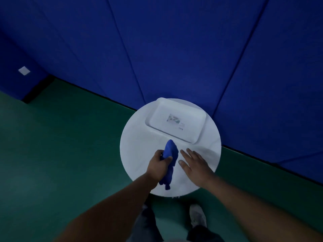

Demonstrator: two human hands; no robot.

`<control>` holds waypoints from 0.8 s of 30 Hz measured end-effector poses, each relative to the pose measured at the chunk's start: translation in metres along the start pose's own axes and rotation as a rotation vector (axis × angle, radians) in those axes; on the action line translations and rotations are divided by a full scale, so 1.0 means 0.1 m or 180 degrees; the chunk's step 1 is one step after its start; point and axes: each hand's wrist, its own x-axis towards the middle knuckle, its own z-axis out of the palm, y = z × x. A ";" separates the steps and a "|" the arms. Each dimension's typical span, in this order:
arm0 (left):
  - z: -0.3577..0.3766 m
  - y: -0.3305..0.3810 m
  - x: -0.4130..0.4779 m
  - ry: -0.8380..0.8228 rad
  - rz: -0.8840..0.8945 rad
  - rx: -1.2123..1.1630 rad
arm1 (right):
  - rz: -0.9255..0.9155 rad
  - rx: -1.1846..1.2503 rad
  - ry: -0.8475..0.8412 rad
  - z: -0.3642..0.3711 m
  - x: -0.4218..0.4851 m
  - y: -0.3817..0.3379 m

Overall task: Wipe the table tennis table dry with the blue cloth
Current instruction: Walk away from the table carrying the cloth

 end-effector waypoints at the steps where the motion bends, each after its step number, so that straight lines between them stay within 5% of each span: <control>1: -0.07 0.06 0.16 -0.0060 -0.0116 -0.0272 | 0.0070 0.0261 0.0066 0.00 0.15 -0.07; 9: -0.57 0.44 1.60 -0.1851 -0.0761 -0.2129 | 0.0883 0.3912 0.0808 -0.05 1.50 -0.64; 13: -0.58 0.57 2.22 -0.1736 -0.0900 -0.1804 | 0.1191 0.4829 0.0554 -0.13 1.96 -0.60; 17: -0.45 0.62 2.71 -0.0734 -0.0494 -0.0661 | 0.1712 0.4640 0.1556 -0.25 2.29 -0.41; 19: -0.41 0.59 2.89 -0.0541 -0.0233 -0.0325 | 0.1804 0.3730 0.2057 -0.32 2.43 -0.29; 21: -0.36 0.51 3.05 -0.0555 0.0053 -0.0114 | 0.1833 0.2677 0.2220 -0.35 2.53 -0.15; 24: -0.28 0.42 3.27 -0.0491 0.0518 0.0504 | 0.1905 0.2095 0.2122 -0.34 2.66 0.01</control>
